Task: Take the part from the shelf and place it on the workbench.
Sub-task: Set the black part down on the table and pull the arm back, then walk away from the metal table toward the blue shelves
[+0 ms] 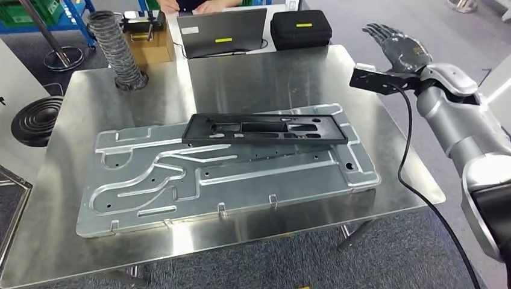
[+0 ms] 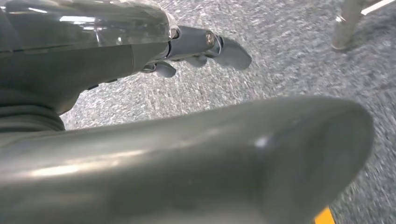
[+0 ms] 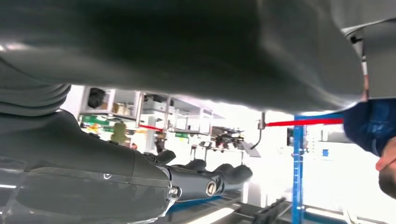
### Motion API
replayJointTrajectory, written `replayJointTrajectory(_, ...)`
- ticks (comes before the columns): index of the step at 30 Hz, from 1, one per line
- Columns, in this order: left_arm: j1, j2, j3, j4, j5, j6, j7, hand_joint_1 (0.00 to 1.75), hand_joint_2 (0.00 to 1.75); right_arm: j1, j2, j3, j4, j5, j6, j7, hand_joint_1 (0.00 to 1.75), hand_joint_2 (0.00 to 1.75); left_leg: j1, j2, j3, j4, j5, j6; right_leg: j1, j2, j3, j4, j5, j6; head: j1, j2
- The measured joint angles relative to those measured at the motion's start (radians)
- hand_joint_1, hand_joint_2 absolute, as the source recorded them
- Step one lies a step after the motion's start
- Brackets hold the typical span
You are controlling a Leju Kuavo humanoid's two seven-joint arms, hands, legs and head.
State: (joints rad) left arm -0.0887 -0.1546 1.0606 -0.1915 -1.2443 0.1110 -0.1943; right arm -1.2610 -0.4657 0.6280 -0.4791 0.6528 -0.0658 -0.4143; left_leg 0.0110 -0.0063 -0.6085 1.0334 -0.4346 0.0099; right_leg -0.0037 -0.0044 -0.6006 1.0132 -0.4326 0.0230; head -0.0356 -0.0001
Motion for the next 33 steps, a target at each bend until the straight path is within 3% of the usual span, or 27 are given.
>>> replayJointTrajectory(2,0.0,0.0,0.001,0.0,0.002,0.0,0.0,0.0,0.0,0.014,-0.024,-0.019,-0.003,-0.014,-0.015,0.0,0.0,0.0,0.001,0.0,0.001,-0.005,0.004,0.012,-0.003,0.001,-0.004,0.011,-0.01,0.011,0.0,0.0)
replayJointTrajectory(3,-0.001,0.0,0.001,0.0,0.003,0.0,0.0,0.0,0.0,0.022,-0.037,-0.03,-0.004,-0.021,-0.025,-0.001,0.0,0.0,0.003,-0.001,0.002,-0.008,0.006,0.018,-0.005,0.001,-0.016,0.039,-0.03,0.017,0.0,0.0)
replayJointTrajectory(6,0.001,0.0,0.001,0.0,0.003,0.001,-0.002,0.0,0.0,0.056,-0.071,-0.066,-0.006,-0.038,-0.047,-0.003,0.0,0.0,0.002,-0.002,0.002,-0.009,0.007,0.026,-0.009,0.003,-0.107,0.226,-0.117,0.029,0.0,0.0)
replayJointTrajectory(7,0.002,0.0,0.002,0.0,0.004,0.001,-0.002,0.0,0.0,0.074,-0.08,-0.077,-0.006,-0.042,-0.05,-0.004,0.0,0.0,0.002,-0.003,0.002,-0.009,0.006,0.027,-0.009,0.003,-0.134,0.275,-0.129,0.03,0.0,0.0)
replayJointTrajectory(8,0.002,0.0,0.002,0.0,0.004,0.002,-0.003,0.0,0.0,0.092,-0.09,-0.089,-0.006,-0.047,-0.053,-0.007,0.0,0.0,0.002,-0.003,0.003,-0.009,0.006,0.027,-0.01,0.003,-0.143,0.288,-0.122,0.03,0.0,0.0)
replayJointTrajectory(9,0.002,0.0,0.003,0.0,0.005,0.002,-0.004,0.0,0.0,0.109,-0.1,-0.101,-0.007,-0.052,-0.056,-0.011,0.0,0.0,0.002,-0.004,0.004,-0.009,0.005,0.027,-0.01,0.003,-0.132,0.258,-0.096,0.029,0.0,0.0)
replayJointTrajectory(11,0.002,0.0,0.005,0.0,0.007,0.003,-0.006,0.0,0.0,0.131,-0.12,-0.127,-0.01,-0.063,-0.061,-0.018,0.0,0.0,0.001,-0.005,0.006,-0.009,0.003,0.025,-0.009,0.003,-0.068,0.116,-0.025,0.021,0.0,0.0)
replayJointTrajectory(13,0.002,0.0,0.007,0.0,0.01,0.005,-0.008,0.0,0.0,0.146,-0.136,-0.153,-0.012,-0.073,-0.066,-0.023,0.0,0.0,-0.003,-0.005,0.006,-0.008,0.001,0.018,-0.003,0.003,-0.02,0.013,0.011,0.011,0.0,0.0)
replayJointTrajectory(15,0.002,0.0,0.011,0.0,0.014,0.006,-0.008,0.0,0.0,0.163,-0.144,-0.175,-0.012,-0.08,-0.072,-0.023,0.0,0.0,-0.004,-0.005,0.006,-0.009,-0.001,0.009,0.003,0.004,-0.014,-0.003,0.012,0.002,0.0,0.0)
replayJointTrajectory(18,0.001,0.0,0.017,0.0,0.017,0.006,-0.009,0.0,0.0,0.186,-0.151,-0.197,-0.012,-0.084,-0.08,-0.023,0.0,0.0,-0.006,-0.002,-0.004,0.02,-0.027,-0.006,-0.005,0.004,-0.009,-0.011,0.016,-0.015,0.0,0.0)
replayJointTrajectory(21,0.002,0.0,0.022,0.0,0.018,0.007,-0.009,0.0,0.0,0.201,-0.152,-0.208,-0.012,-0.084,-0.082,-0.023,0.0,0.0,-0.005,0.0,-0.081,0.197,-0.121,-0.015,-0.007,0.003,-0.007,-0.014,0.016,-0.025,0.0,0.0)
replayJointTrajectory(22,0.002,0.0,0.023,0.0,0.018,0.007,-0.009,0.0,0.0,0.206,-0.152,-0.209,-0.012,-0.084,-0.082,-0.023,0.0,0.0,-0.004,0.0,-0.107,0.253,-0.141,-0.016,-0.007,0.003,-0.007,-0.014,0.016,-0.026,0.0,0.0)
replayJointTrajectory(23,0.002,0.0,0.024,0.0,0.018,0.007,-0.009,0.0,0.0,0.211,-0.152,-0.21,-0.012,-0.084,-0.082,-0.023,0.0,0.0,-0.004,0.0,-0.118,0.278,-0.142,-0.017,-0.006,0.003,-0.007,-0.013,0.016,-0.026,0.0,0.0)
replayJointTrajectory(24,0.002,0.0,0.024,0.0,0.018,0.007,-0.009,0.0,0.0,0.216,-0.152,-0.212,-0.012,-0.084,-0.082,-0.022,0.0,0.0,-0.004,0.0,-0.11,0.261,-0.123,-0.016,-0.006,0.004,-0.007,-0.012,0.015,-0.025,0.0,0.0)
replayJointTrajectory(26,0.002,0.0,0.025,0.0,0.018,0.007,-0.009,0.0,0.0,0.223,-0.154,-0.222,-0.012,-0.084,-0.085,-0.019,0.0,0.0,-0.005,0.0,-0.049,0.136,-0.055,-0.01,-0.005,0.005,-0.007,-0.008,0.013,-0.023,0.0,0.0)
replayJointTrajectory(28,0.001,0.0,0.025,0.0,0.018,0.007,-0.01,0.0,0.0,0.235,-0.157,-0.239,-0.012,-0.087,-0.097,-0.018,0.0,0.0,-0.007,0.0,0.007,0.021,-0.016,-0.001,-0.001,0.005,-0.009,-0.003,0.011,-0.016,0.0,0.0)
replayJointTrajectory(29,0.001,0.0,0.025,0.0,0.018,0.007,-0.01,0.0,0.0,0.246,-0.16,-0.25,-0.012,-0.09,-0.106,-0.019,0.0,0.0,-0.008,0.0,0.019,-0.004,-0.012,0.002,0.0,0.005,-0.01,-0.002,0.011,-0.011,0.0,0.0)
replayJointTrajectory(33,0.002,0.0,0.026,0.0,0.017,0.006,-0.012,0.0,0.0,0.294,-0.166,-0.289,-0.011,-0.093,-0.126,-0.018,0.0,0.0,-0.005,-0.001,0.023,-0.019,-0.003,0.021,-0.002,0.004,-0.01,-0.003,0.011,0.008,0.0,0.0)
